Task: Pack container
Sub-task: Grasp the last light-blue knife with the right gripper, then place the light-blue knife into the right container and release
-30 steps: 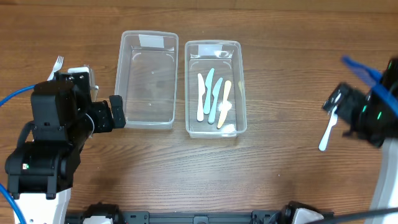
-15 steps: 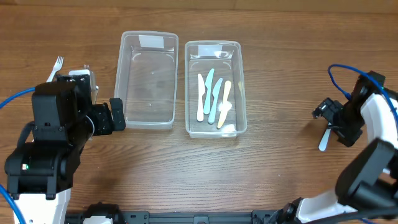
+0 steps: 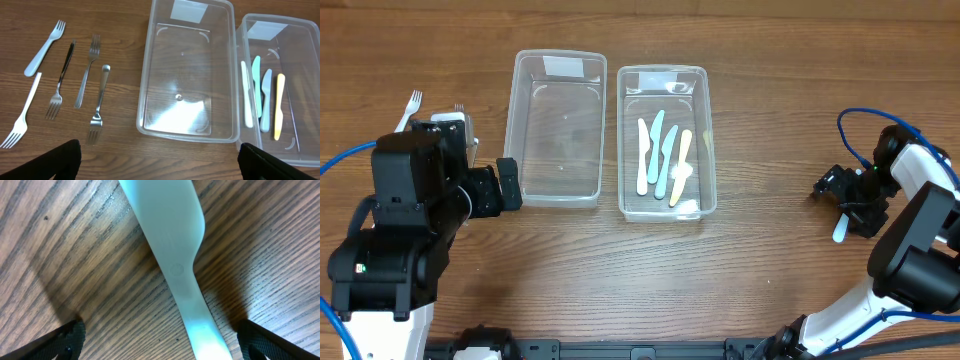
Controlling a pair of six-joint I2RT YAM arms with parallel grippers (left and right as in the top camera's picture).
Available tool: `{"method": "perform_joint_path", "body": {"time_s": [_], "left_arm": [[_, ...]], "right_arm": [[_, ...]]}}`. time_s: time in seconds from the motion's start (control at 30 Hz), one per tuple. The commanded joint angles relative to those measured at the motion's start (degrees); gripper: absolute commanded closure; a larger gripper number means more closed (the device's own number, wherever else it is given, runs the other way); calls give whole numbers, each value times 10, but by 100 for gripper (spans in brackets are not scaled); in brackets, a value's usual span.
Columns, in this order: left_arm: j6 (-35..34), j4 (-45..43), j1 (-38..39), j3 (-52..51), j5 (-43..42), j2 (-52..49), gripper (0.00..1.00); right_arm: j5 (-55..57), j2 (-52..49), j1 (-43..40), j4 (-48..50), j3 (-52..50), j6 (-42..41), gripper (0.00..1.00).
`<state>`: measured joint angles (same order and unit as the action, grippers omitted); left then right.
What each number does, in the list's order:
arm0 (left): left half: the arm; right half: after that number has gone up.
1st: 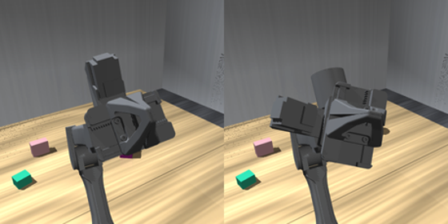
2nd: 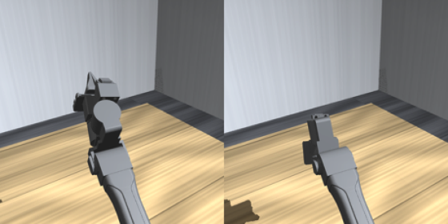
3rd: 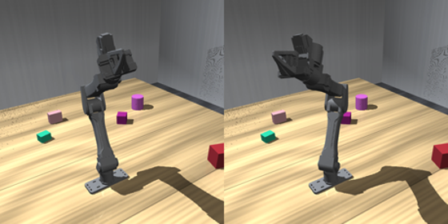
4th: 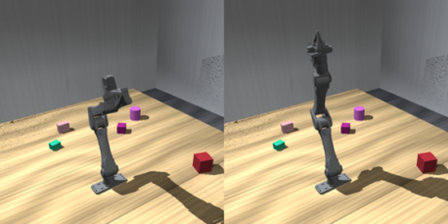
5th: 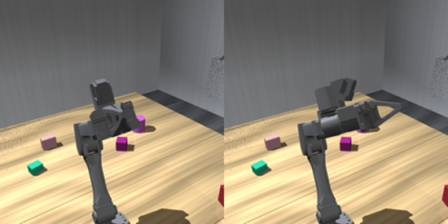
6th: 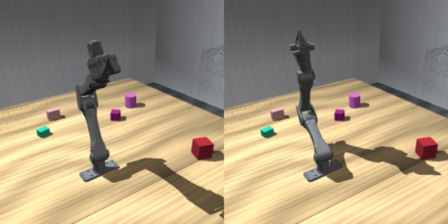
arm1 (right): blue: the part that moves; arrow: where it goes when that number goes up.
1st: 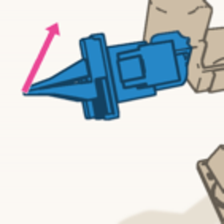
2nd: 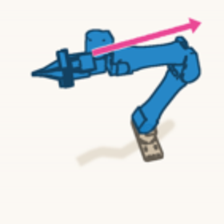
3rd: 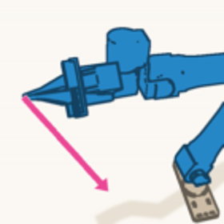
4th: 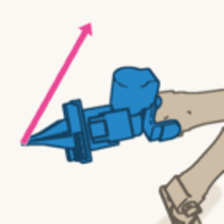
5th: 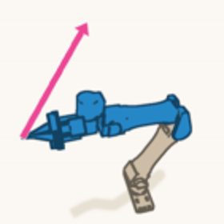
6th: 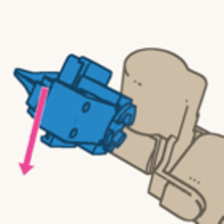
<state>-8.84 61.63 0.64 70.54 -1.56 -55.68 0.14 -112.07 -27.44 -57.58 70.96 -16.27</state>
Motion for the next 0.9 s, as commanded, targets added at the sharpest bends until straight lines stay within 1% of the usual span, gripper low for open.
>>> {"method": "perform_joint_path", "body": {"time_s": [0.0,0.07,0.27,0.3,0.37,0.47,0.53,0.67,0.8,0.83,0.87], "left_arm": [[11,-1,-3,10,-10,1,0],[11,-1,-3,10,-10,1,0],[11,-1,-3,10,-10,1,0],[11,-1,-3,10,-10,1,0],[11,-1,-3,10,-10,1,0],[11,-1,-3,10,-10,1,0],[11,-1,-3,10,-10,1,0],[11,-1,-3,10,-10,1,0],[11,-1,-3,10,-10,1,0],[11,-2,-3,10,-10,1,0],[11,-1,-3,10,-10,1,0]], "right_arm": [[-10,-37,-3,7,-5,-3,0],[-10,-37,-3,3,-5,-3,6],[-16,-37,-3,-7,-5,-3,32],[-16,-37,-3,-8,-5,-3,35],[-18,-37,-3,-11,-5,-3,46],[-18,-37,-3,-14,-5,-3,52],[-20,-37,-3,-15,-5,-3,58],[-28,-37,-3,-14,-5,-3,67],[-28,-37,-3,-14,-5,-3,71],[-28,-37,-3,-13,-5,-3,78],[-28,-37,-3,-12,-5,-3,78]]}}
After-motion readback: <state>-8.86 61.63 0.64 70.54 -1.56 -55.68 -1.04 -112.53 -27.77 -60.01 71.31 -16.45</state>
